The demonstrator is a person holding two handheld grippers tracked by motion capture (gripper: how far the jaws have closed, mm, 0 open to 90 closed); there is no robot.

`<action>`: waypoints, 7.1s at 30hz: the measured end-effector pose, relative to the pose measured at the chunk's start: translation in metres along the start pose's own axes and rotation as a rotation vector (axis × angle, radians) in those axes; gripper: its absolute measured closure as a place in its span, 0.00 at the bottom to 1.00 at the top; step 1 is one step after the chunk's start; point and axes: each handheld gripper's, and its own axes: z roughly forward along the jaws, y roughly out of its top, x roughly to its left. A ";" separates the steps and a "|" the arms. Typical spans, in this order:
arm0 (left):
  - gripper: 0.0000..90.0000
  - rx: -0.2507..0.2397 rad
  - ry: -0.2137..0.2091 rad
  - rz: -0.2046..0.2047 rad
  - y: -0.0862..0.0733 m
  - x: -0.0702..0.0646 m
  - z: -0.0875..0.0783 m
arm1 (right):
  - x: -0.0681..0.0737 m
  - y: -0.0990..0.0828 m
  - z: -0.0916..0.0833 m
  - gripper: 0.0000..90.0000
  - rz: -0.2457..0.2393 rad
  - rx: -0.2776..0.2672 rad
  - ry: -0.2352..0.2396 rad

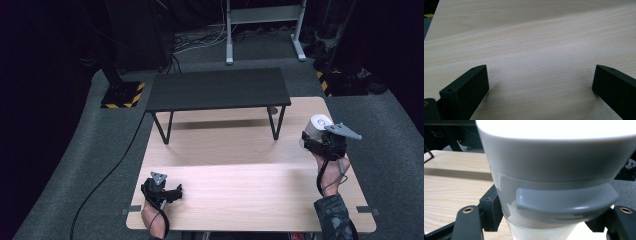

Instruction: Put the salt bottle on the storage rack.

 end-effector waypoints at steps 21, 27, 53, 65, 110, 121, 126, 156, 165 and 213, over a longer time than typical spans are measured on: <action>0.00 0.002 -0.008 0.002 0.000 0.001 0.000 | 0.018 0.035 -0.007 0.32 -0.068 -0.037 0.038; 0.00 0.002 -0.009 0.002 0.000 0.002 0.000 | 0.020 0.044 -0.009 0.32 -0.075 -0.043 0.059; 0.00 0.001 -0.015 0.010 0.000 0.002 0.000 | 0.033 0.083 -0.005 0.32 -0.113 -0.055 0.107; 0.00 -0.001 -0.013 0.016 0.000 0.001 0.000 | 0.040 0.100 0.003 0.32 -0.124 -0.056 0.126; 0.00 -0.002 -0.017 0.031 0.000 0.001 -0.001 | 0.077 0.152 0.064 0.32 -0.139 -0.003 0.202; 0.00 -0.003 -0.016 0.036 -0.001 0.000 -0.001 | 0.091 0.158 0.081 0.32 -0.157 0.015 0.220; 0.00 -0.004 -0.016 0.035 -0.001 0.000 -0.001 | 0.096 0.159 0.087 0.32 -0.149 0.014 0.232; 0.00 -0.004 -0.021 0.037 -0.001 0.000 -0.001 | 0.110 0.150 0.115 0.32 -0.146 0.000 0.224; 0.00 -0.004 -0.024 0.036 -0.001 0.001 -0.001 | 0.108 0.152 0.116 0.32 -0.149 0.008 0.230; 0.00 -0.007 -0.035 0.054 -0.001 0.000 -0.001 | -0.027 -0.103 0.011 0.00 0.023 0.193 0.125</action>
